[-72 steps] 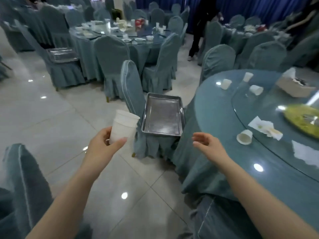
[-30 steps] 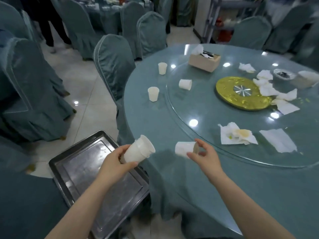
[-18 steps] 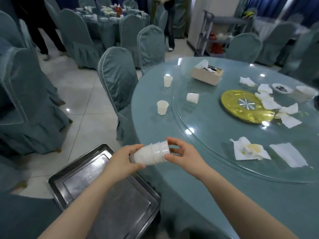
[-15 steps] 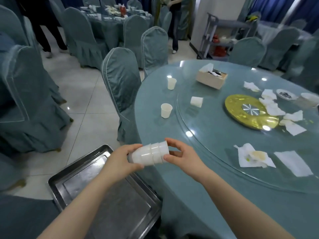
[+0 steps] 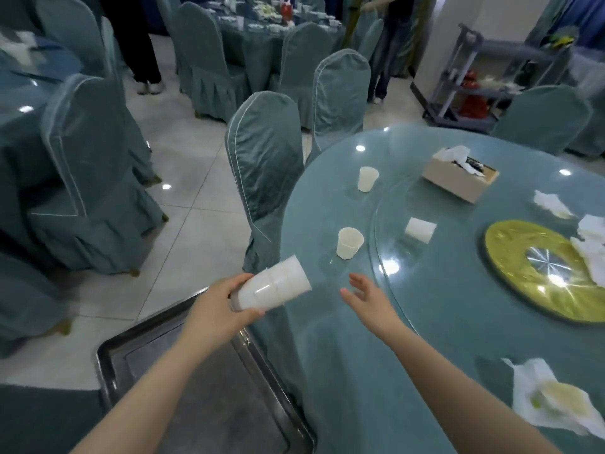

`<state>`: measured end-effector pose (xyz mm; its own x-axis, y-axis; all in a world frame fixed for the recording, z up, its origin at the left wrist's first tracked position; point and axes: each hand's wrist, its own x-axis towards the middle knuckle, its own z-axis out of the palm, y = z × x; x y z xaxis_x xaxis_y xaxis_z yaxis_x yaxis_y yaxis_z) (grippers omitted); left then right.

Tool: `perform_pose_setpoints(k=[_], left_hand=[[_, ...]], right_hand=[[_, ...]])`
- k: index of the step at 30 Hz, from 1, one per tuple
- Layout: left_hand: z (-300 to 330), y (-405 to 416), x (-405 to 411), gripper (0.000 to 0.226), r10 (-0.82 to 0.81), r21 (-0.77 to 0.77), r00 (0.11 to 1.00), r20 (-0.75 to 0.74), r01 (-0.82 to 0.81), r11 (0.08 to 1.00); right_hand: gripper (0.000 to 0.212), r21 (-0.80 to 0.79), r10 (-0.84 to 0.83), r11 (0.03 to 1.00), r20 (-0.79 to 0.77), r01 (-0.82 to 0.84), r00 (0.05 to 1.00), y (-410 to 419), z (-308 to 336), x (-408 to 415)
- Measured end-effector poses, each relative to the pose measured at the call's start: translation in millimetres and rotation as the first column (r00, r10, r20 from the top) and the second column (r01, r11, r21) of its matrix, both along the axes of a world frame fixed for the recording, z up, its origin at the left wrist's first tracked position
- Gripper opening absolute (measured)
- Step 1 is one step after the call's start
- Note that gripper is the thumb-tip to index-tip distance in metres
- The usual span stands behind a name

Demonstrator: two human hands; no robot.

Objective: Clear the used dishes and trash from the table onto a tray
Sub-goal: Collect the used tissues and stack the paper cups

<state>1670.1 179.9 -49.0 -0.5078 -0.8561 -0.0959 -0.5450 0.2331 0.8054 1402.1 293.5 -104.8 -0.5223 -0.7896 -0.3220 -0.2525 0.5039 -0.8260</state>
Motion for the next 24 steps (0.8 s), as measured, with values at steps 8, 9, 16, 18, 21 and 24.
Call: perform_pose_setpoints(k=[8, 9, 16, 18, 21, 24], left_hand=[[-15, -43, -43, 0.054, 0.071, 0.035, 0.997, 0.031, -0.072, 0.997], [-17, -45, -49, 0.054, 0.075, 0.041, 0.996, 0.04, -0.076, 0.996], [-38, -58, -83, 0.057, 0.099, 0.071, 0.984, 0.151, -0.11, 0.991], [-42, -61, -93, 0.056, 0.11, 0.095, 0.98, 0.165, -0.127, 0.987], [-45, -64, -110, 0.055, 0.105, 0.117, 0.979, 0.177, -0.127, 0.985], [-47, -60, -128, 0.051, 0.039, 0.132, 0.985, 0.17, -0.062, 0.989]], right_hand=[[0.095, 0.014, 0.004, 1.0, -0.38, 0.002, 0.925, -115, -27, -96], [0.1, 0.113, 0.081, 0.993, -0.413, -0.037, 0.907, -125, -32, -103], [0.06, 0.065, 0.151, 0.988, -0.322, -0.137, 0.935, -131, -45, -102], [0.05, -0.111, 0.063, 0.992, -0.004, -0.063, 0.998, -125, -28, -98], [0.039, -0.269, 0.118, 0.963, 0.398, -0.007, 0.91, -111, -3, -89], [0.045, -0.237, 0.262, 0.953, 0.331, -0.189, 0.907, -97, 2, -83]])
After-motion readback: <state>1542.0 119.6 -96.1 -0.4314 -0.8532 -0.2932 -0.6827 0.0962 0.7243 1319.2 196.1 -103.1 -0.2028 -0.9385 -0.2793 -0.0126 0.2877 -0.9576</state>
